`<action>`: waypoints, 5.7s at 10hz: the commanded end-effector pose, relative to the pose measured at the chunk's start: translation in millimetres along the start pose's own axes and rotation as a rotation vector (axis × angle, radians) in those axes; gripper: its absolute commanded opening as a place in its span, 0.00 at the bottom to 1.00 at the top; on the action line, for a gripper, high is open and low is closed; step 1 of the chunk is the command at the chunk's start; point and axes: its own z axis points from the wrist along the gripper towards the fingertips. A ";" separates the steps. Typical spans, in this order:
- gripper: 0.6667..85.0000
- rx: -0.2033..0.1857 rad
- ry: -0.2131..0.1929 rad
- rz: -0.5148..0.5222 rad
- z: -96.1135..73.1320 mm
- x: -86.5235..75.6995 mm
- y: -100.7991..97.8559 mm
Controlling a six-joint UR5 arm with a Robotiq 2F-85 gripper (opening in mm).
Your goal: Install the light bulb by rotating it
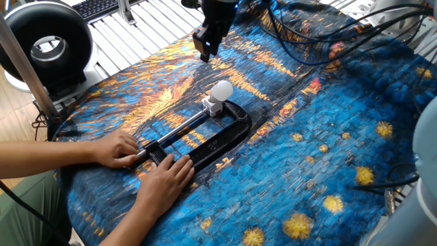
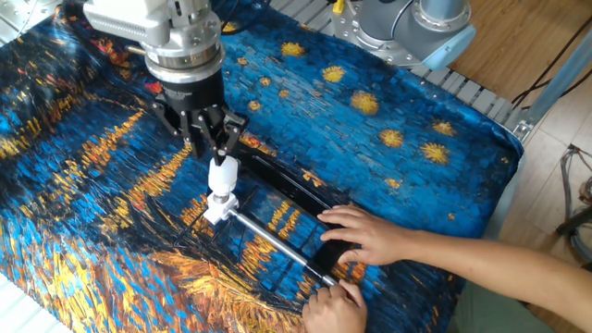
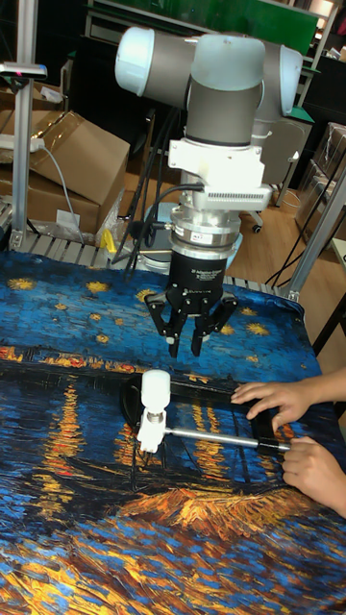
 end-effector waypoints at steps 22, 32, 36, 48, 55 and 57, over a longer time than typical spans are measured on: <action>0.54 0.022 -0.059 -0.009 -11.3 -20.6 -1.6; 0.58 0.029 -0.134 -0.050 7.2 0.9 -26.2; 0.58 0.014 -0.174 -0.064 27.6 -5.1 -20.9; 0.62 0.022 -0.266 -0.125 67.9 -19.3 -31.3; 0.63 0.005 -0.310 -0.155 80.0 -19.4 -31.0; 0.63 0.007 -0.315 -0.163 85.4 -16.2 -33.1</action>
